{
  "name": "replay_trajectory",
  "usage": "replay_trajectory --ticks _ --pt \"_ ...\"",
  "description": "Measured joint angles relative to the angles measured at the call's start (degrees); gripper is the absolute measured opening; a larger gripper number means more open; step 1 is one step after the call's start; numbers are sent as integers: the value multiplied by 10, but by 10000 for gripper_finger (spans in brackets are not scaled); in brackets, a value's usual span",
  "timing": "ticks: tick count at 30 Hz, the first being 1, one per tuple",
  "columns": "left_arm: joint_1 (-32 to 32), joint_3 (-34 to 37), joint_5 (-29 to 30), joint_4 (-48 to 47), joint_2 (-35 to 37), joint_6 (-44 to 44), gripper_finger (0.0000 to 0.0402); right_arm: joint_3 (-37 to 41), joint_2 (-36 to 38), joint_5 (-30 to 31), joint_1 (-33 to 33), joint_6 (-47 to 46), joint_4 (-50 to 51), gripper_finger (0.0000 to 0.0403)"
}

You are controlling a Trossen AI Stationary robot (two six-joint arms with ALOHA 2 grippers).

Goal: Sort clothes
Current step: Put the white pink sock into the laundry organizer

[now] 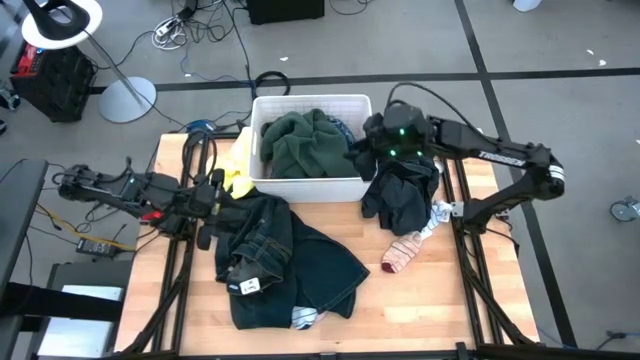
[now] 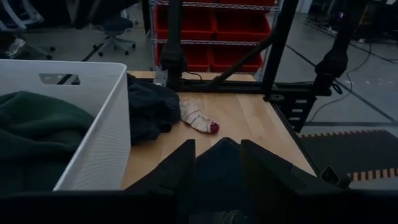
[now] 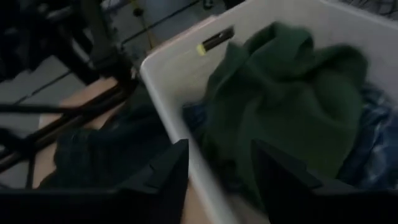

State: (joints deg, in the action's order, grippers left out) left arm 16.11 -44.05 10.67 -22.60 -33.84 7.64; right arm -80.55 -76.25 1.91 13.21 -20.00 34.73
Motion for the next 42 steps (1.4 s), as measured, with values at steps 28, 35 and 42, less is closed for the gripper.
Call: replay_trajectory --ticks 28,35,42 --pt "133 0 107 2 -41 16 133 36 14 166 -287 -558 341 145" --pt "133 0 102 -21 -40 18 133 156 14 97 -338 -717 314 144" --pt "133 0 101 -29 -40 18 133 263 14 84 -414 -876 233 144"
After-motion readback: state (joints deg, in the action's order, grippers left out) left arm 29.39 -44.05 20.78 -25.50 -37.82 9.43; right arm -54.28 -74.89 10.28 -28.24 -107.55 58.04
